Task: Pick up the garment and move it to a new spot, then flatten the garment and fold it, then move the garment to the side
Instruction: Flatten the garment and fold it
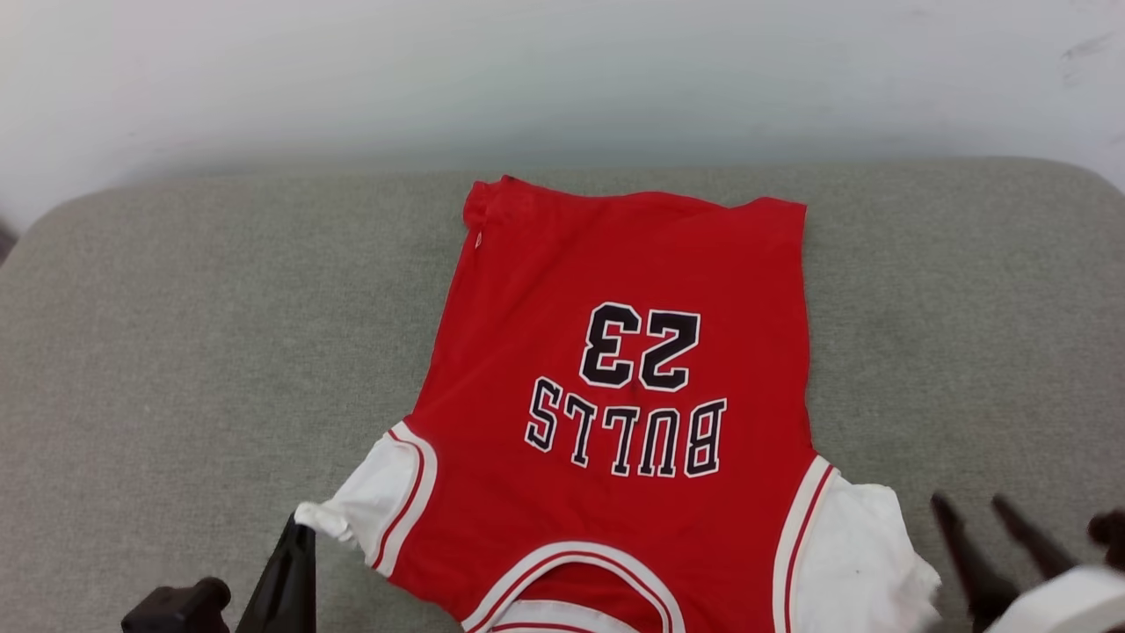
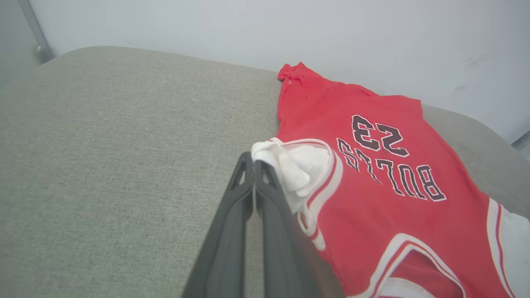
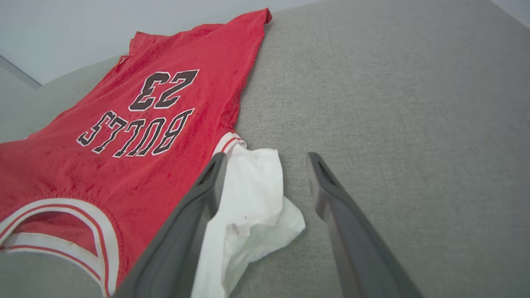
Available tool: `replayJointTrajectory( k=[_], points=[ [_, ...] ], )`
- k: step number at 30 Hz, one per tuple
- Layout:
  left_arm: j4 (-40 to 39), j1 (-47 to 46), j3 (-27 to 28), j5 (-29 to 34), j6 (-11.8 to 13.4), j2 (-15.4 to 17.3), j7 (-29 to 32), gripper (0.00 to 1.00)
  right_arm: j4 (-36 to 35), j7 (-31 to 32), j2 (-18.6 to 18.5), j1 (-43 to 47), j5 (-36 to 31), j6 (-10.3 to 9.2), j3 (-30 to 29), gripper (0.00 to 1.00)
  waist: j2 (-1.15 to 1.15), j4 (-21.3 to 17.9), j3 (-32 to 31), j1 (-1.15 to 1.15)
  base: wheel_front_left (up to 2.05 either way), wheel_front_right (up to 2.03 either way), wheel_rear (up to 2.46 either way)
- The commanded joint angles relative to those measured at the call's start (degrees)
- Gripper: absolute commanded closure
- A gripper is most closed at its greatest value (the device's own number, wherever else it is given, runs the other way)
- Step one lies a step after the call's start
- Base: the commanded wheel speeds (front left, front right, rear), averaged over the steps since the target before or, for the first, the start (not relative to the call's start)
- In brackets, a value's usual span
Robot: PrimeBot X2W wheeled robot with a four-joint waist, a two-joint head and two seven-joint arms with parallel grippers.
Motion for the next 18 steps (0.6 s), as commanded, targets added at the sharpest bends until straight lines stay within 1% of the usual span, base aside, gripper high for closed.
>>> replayJointTrajectory(
  k=[1, 3, 7, 10, 11, 12, 16, 18],
  points=[
    [-0.75, -1.54, 0.14, 0.44, 0.30, 0.04, -0.46, 1.00, -0.53, 0.25, 0.05, -3.64, 0.41, -0.04, -1.22, 0.00, 0.00, 0.42, 1.07, 0.02, 0.00, 0.00, 0.00],
    [-1.57, -2.80, -0.08, 1.07, 0.35, -0.05, -0.44, 1.00, 0.26, 0.47, -0.03, -7.95, 1.38, -0.04, -3.19, 0.00, 0.00, 1.01, 2.38, 0.02, 0.00, 0.00, 0.00],
    [-3.34, -5.97, -0.97, 2.52, 0.01, -0.49, -0.55, 1.00, 7.72, 3.36, -2.39, -18.62, 3.13, -0.04, -6.27, 0.00, 0.00, 3.04, 6.11, 0.02, 0.00, 0.00, 0.00],
    [-4.63, -9.21, -1.75, 3.60, -0.68, -1.01, -0.91, 1.00, 14.46, 5.77, -4.62, -27.95, 3.56, -0.04, -7.19, 0.00, 0.00, 5.03, 9.97, 0.02, 0.00, 0.00, 0.00],
    [-4.63, -9.21, -1.75, 3.60, -0.68, -1.01, -0.91, 1.00, 14.46, 5.77, -4.62, -27.95, 3.56, -0.04, -7.19, 0.00, 0.00, 5.03, 9.97, 0.02, 0.00, 0.00, 0.00],
    [-5.22, -11.58, -2.27, 4.42, -1.24, -1.35, -1.28, 1.00, 18.58, 8.22, -6.37, -33.76, 2.99, -0.04, -6.91, 0.00, 0.00, 6.45, 13.09, 0.02, 0.00, 0.00, 0.00],
    [-5.55, -16.30, -3.46, 5.65, -2.58, -2.80, -2.23, 1.00, 25.37, 13.82, -8.85, -45.50, 1.76, -0.03, -5.75, 0.00, 0.00, 9.32, 18.34, 0.02, 0.00, 0.00, 0.00],
    [-5.66, -18.29, -4.06, 6.13, -3.18, -3.56, -2.71, 1.00, 28.43, 17.41, -9.38, -50.59, 0.94, -0.03, -5.57, 0.00, 0.00, 10.40, 20.80, 0.02, 0.00, 0.00, 0.00]
  ],
)
